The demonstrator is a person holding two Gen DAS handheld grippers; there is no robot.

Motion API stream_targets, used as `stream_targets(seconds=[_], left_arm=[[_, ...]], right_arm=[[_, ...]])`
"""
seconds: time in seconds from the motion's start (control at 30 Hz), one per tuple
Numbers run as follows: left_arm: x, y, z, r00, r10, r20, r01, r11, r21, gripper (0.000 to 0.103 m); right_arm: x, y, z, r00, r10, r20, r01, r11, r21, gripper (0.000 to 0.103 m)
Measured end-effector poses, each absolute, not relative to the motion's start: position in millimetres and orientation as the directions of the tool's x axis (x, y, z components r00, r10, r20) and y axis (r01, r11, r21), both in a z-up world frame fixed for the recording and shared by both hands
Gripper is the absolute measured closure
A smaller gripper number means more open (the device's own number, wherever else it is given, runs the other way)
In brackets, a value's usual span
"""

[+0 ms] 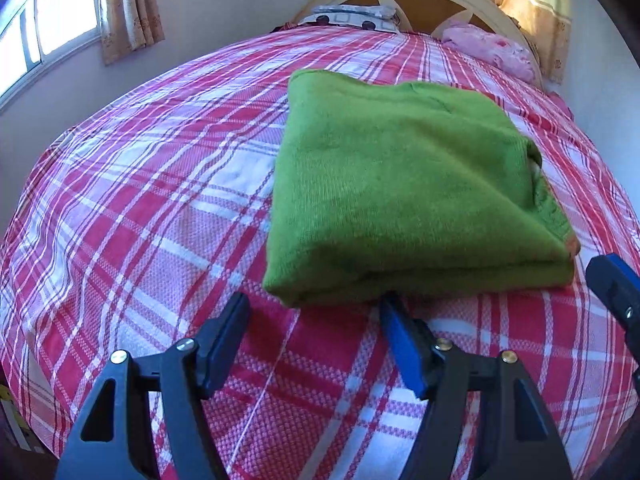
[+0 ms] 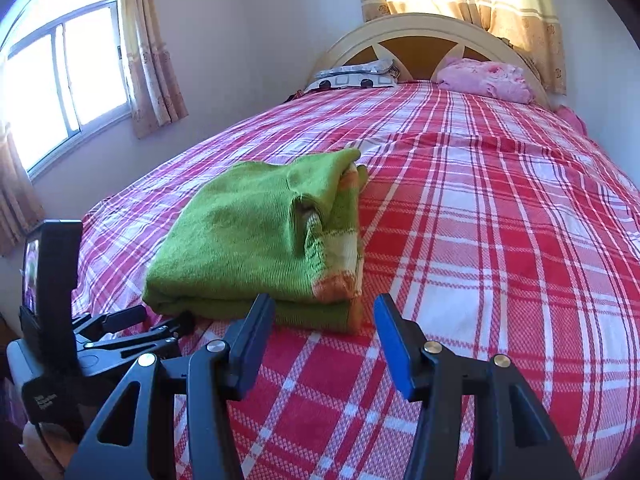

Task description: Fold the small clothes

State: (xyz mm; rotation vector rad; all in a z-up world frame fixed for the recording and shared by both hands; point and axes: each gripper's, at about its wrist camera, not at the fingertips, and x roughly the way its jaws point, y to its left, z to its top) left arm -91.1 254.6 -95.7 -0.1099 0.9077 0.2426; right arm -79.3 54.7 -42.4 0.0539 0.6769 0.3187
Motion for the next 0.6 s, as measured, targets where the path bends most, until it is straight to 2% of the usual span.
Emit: stream_targets(seconds=[0.17, 0.23, 0.3, 0.37, 0.47, 0.6], left_arm=[[-86.1, 252.7, -98.7, 0.585, 0.181, -0.791, -0.245, 0.969, 0.040, 0.021], [-83.7, 252.9, -101.9, 0.576, 0.196, -0.793, -0.254, 0.966, 0.055, 0.006], [-82.8, 254.0, -104.7, 0.570, 0.213, -0.794, -0.269, 0.961, 0.064, 0.002], [-84.0, 254.5, -104.9, 0.573, 0.214, -0.791, -0.271, 0.961, 0.063, 0.002], [-86.0, 254.7, -104.3, 0.559, 0.216, -0.801, -0.272, 0.960, 0.070, 0.001], [-98.4, 255.9, -101.9, 0.551, 0.194, -0.812, -0.283, 0.958, 0.037, 0.001]], right_arm=[[-72.1, 55.6, -44.4, 0.724, 0.319, -0.612, -0.279, 0.946, 0.164, 0.050], [-69.1, 58.5, -45.8, 0.717, 0.322, -0.618, -0.288, 0.944, 0.159, 0.050], [-67.3, 61.3, -47.3, 0.714, 0.317, -0.624, -0.289, 0.946, 0.149, 0.050], [-67.3, 62.4, -49.1, 0.711, 0.310, -0.631, -0.284, 0.948, 0.145, 0.049], [-69.4, 60.6, -51.0, 0.703, 0.311, -0.639, -0.269, 0.949, 0.165, 0.038], [-81.0, 56.8, -50.5, 0.709, 0.306, -0.635, -0.256, 0.951, 0.173, 0.035]])
